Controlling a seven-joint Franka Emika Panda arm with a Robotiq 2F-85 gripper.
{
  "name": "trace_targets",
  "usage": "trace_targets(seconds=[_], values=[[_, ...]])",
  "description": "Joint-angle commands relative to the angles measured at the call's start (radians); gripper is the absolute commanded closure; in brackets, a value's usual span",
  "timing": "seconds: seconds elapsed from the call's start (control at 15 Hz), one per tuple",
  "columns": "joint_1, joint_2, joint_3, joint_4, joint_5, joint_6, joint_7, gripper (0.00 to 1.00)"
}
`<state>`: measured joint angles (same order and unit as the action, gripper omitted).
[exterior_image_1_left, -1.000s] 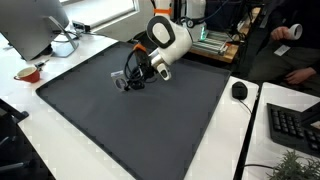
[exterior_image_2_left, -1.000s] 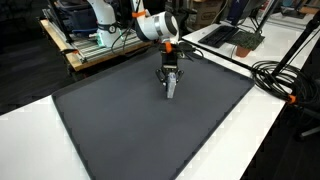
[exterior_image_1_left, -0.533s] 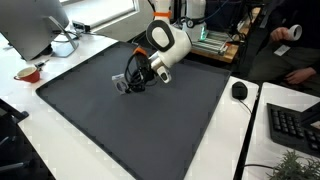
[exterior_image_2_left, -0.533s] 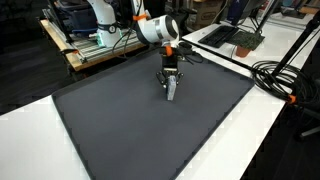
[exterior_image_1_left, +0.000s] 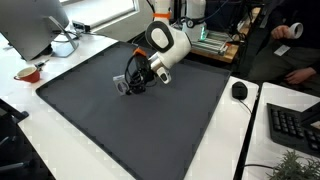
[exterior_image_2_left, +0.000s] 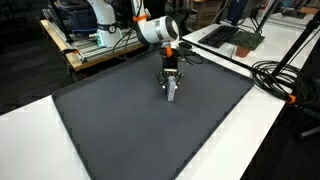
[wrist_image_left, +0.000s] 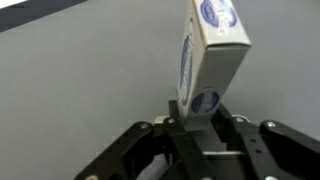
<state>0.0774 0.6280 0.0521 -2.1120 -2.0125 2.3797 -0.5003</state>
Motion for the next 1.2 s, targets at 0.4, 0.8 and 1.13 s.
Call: trace_targets(seconds=[0.4,0.8,1.13], values=[[-0.024,-0.098,0.006,-0.111,0.077,0.138,-0.083,0.0],[-0.062,-0.389,0.014,-0.366,-0.043,0.426,0.003,0.0],[-0.092,-0.67,-0.002,-0.485,-0.09,0.58,0.258,0.0]])
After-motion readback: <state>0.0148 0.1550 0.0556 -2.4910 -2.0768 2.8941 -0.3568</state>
